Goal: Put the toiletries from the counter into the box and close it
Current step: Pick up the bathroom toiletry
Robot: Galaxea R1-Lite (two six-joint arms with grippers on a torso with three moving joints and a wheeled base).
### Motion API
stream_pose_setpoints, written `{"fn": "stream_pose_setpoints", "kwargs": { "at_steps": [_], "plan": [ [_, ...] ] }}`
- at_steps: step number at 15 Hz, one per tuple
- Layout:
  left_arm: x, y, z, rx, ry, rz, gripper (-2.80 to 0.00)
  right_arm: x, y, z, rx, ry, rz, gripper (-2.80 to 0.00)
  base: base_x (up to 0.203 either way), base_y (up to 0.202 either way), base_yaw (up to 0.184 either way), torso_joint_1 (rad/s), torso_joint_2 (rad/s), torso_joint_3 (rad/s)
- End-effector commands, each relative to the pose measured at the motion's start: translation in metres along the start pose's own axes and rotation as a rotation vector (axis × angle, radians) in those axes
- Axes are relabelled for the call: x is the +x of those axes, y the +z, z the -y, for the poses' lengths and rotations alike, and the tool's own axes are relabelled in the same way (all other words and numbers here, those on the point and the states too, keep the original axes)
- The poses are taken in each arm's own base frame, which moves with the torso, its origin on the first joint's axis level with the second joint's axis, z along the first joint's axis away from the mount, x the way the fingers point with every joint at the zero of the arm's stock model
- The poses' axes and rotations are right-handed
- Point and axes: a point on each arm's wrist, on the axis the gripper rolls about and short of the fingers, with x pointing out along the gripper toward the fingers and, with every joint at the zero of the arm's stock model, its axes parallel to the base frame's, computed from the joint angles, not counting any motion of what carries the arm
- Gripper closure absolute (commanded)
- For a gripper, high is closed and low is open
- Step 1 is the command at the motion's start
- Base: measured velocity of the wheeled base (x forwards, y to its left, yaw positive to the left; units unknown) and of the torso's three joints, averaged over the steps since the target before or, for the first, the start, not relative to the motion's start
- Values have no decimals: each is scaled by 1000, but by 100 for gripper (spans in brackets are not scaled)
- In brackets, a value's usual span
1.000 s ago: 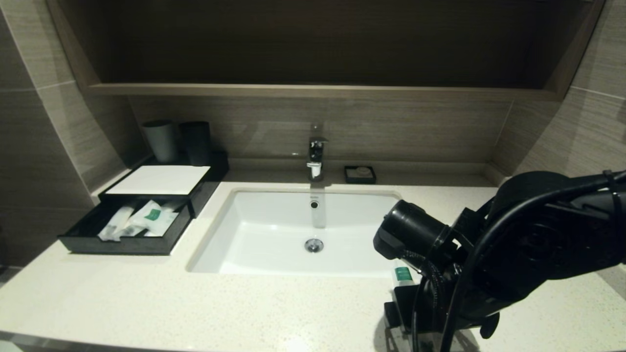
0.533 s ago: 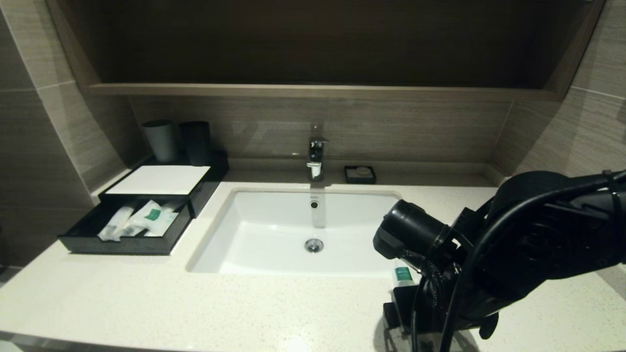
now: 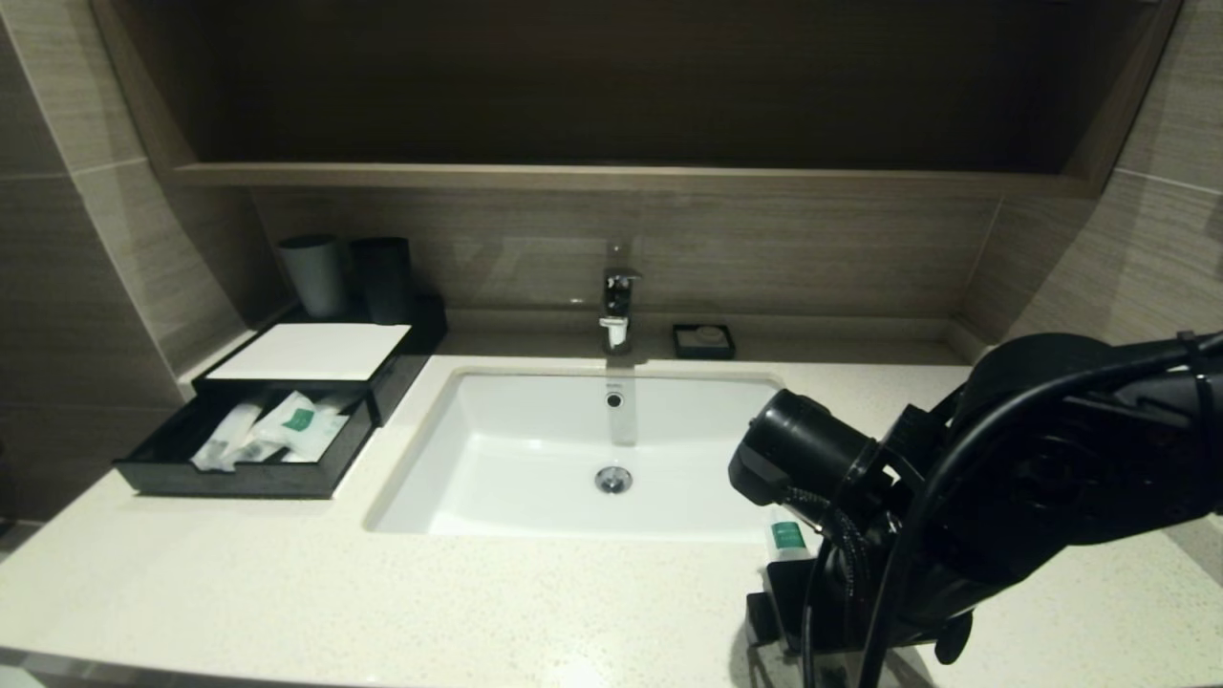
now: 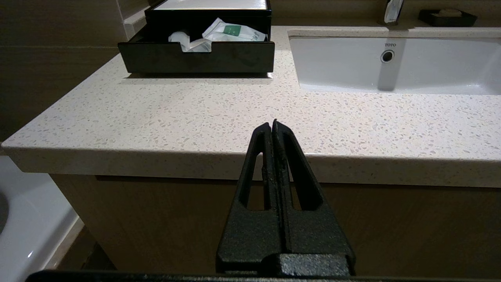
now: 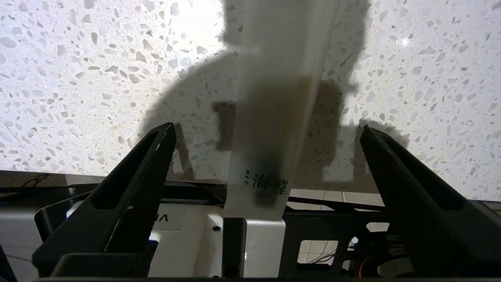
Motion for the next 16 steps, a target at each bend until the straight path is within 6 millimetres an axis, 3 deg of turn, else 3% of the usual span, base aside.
{"fn": "stream_pose_setpoints", "kwargs": {
  "at_steps": [1,14,15,16],
  "plan": [
    [1,-6,0,0,0,-21,0,0,0,0,3,-4,-3,-280,0,0,0,0,0,0],
    [1,-6,0,0,0,-20,0,0,0,0,5,6,-18,-280,0,0,0,0,0,0],
    [1,-6,0,0,1,-19,0,0,0,0,5,6,-19,0,0,0,0,0,0,0],
    [1,-6,0,0,0,-20,0,0,-1,0,4,7,-20,0,0,0,0,0,0,0]
  ]
}}
